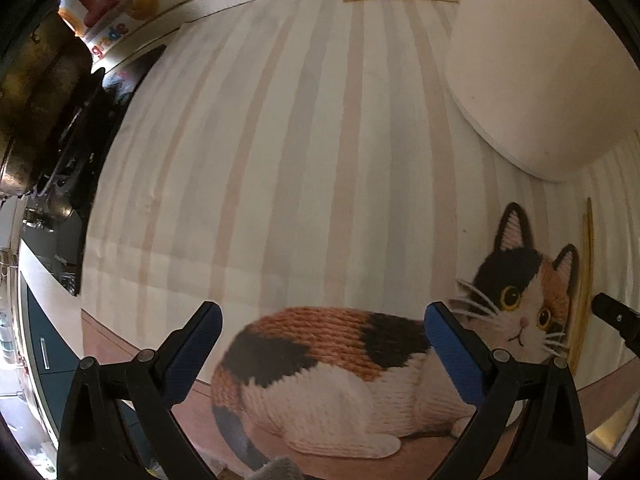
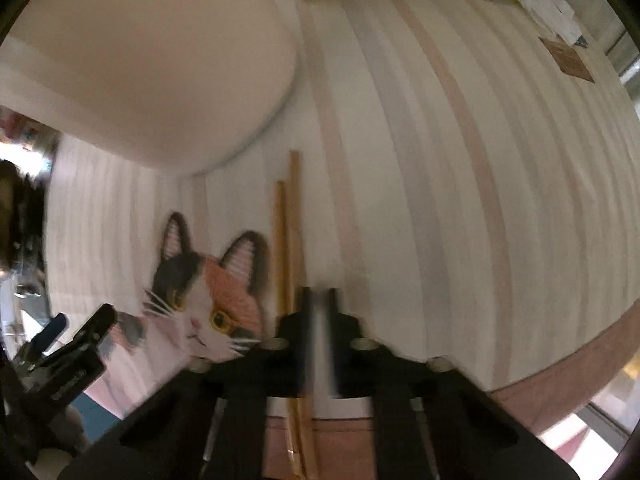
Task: Organize utensils
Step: 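Grasp a chopstick on the mat with the right tool while the left tool grasps another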
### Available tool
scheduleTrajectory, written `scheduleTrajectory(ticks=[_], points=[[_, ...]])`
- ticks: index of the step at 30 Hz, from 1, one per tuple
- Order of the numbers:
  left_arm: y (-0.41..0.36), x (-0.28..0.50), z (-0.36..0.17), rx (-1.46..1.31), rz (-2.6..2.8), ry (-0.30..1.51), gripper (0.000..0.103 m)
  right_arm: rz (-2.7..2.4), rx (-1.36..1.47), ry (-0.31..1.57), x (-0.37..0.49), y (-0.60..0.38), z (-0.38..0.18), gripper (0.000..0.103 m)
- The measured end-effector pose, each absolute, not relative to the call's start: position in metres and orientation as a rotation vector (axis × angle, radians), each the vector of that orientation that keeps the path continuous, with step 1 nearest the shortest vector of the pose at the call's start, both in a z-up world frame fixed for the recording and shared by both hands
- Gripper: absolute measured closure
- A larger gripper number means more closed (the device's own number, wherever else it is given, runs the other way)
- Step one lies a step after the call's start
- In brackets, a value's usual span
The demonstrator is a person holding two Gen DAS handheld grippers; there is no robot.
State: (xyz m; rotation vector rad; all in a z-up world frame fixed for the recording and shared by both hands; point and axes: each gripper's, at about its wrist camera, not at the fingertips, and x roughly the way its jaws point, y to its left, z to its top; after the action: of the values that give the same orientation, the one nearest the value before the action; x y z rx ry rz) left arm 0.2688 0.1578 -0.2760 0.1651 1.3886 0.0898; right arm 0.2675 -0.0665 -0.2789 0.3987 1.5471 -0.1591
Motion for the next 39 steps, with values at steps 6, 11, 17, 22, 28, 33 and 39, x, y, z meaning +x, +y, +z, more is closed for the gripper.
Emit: scheduleTrajectory(ticks=[6, 11, 17, 22, 28, 33, 39], points=[[0.137, 0.266, -0.267, 0.162, 0.054, 1.376, 0.000, -0.157, 0.326, 1.576, 0.261, -0.062, -0.275, 0.103], [0.132, 0.261, -0.264, 0.182, 0.063, 1.372, 0.000, -0.047, 0.495, 1.565, 0.263, -0.071, -0.267, 0.097], [0.139, 0.256, -0.268, 0.186, 0.080, 1.392, 0.000, -0.038, 0.452, 1.606, 0.271, -0.068, -0.278, 0.092], [0.136, 0.258, -0.270, 0.189, 0.059, 1.400, 0.000, -0.057, 0.420, 1.614, 0.278, -0.070, -0.281, 0.091], [0.116, 0.256, -0.272, 0.204, 0.010, 1.410, 0.000, -0.027, 0.593, 1.631, 0.265, -0.101, -0.291, 0.091], [0.107, 0.252, -0.273, 0.226, 0.000, 1.413, 0.000, -0.013, 0.742, 1.610, 0.257, -0.126, -0.295, 0.091], [0.101, 0.253, -0.274, 0.240, 0.006, 1.410, 0.000, -0.013, 0.575, 1.619, 0.260, -0.111, -0.288, 0.093]])
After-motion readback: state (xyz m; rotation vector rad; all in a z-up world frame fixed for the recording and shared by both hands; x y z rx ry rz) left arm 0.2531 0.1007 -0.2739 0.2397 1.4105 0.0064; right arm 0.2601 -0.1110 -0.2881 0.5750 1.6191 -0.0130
